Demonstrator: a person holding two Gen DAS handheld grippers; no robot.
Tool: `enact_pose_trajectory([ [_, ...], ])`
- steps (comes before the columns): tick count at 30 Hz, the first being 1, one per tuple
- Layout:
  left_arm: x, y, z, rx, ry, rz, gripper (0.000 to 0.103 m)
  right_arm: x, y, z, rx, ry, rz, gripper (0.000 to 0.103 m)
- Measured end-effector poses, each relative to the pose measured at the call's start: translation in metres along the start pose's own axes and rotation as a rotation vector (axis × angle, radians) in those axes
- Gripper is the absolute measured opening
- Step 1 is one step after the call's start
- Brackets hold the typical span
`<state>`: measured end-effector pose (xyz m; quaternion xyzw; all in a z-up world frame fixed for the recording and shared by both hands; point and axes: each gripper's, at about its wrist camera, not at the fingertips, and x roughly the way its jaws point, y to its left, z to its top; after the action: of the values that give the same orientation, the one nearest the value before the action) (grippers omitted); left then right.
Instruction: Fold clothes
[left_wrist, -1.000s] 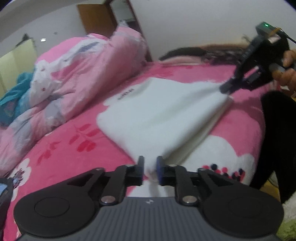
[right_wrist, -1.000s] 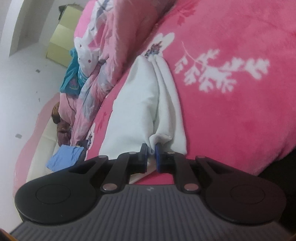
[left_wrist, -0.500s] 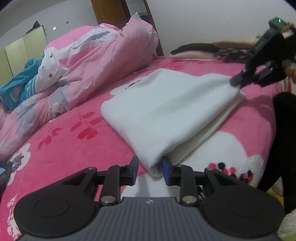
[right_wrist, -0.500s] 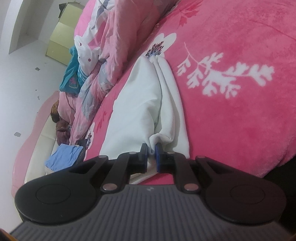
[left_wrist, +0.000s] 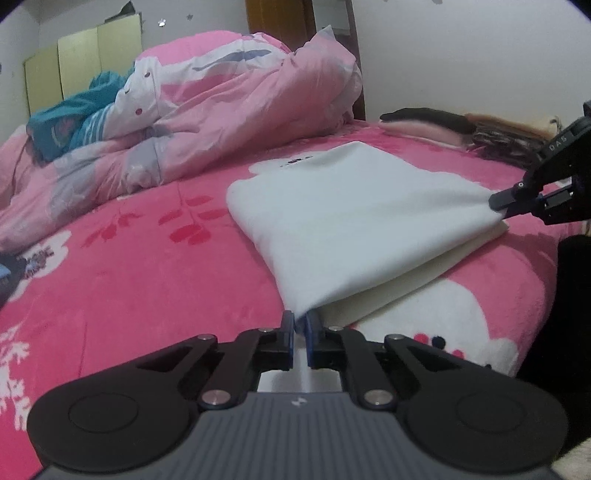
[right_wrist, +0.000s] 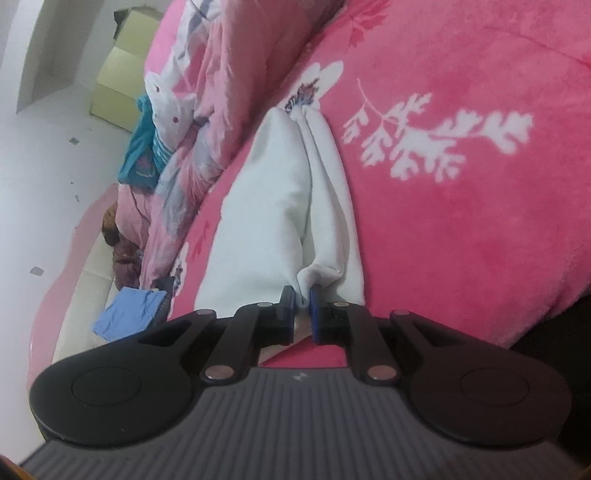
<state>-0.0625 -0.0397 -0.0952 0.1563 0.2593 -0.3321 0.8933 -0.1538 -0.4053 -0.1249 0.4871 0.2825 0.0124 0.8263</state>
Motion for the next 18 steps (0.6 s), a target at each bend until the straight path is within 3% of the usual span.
enact_pose_trajectory([
  [7,-0.02,0.039,-0.01,-0.129,0.042,-0.103,0.026,-0.013,-0.014,-0.01,0.039,-0.036,-0.002,0.015],
  [13,-0.037,0.053,0.012,-0.156,-0.038,-0.113,0.027,-0.04,0.018,-0.001,-0.179,-0.147,-0.088,0.015],
  [18,-0.006,0.028,0.039,-0.089,-0.04,-0.167,0.027,-0.016,0.071,-0.014,-0.511,-0.147,-0.117,0.012],
])
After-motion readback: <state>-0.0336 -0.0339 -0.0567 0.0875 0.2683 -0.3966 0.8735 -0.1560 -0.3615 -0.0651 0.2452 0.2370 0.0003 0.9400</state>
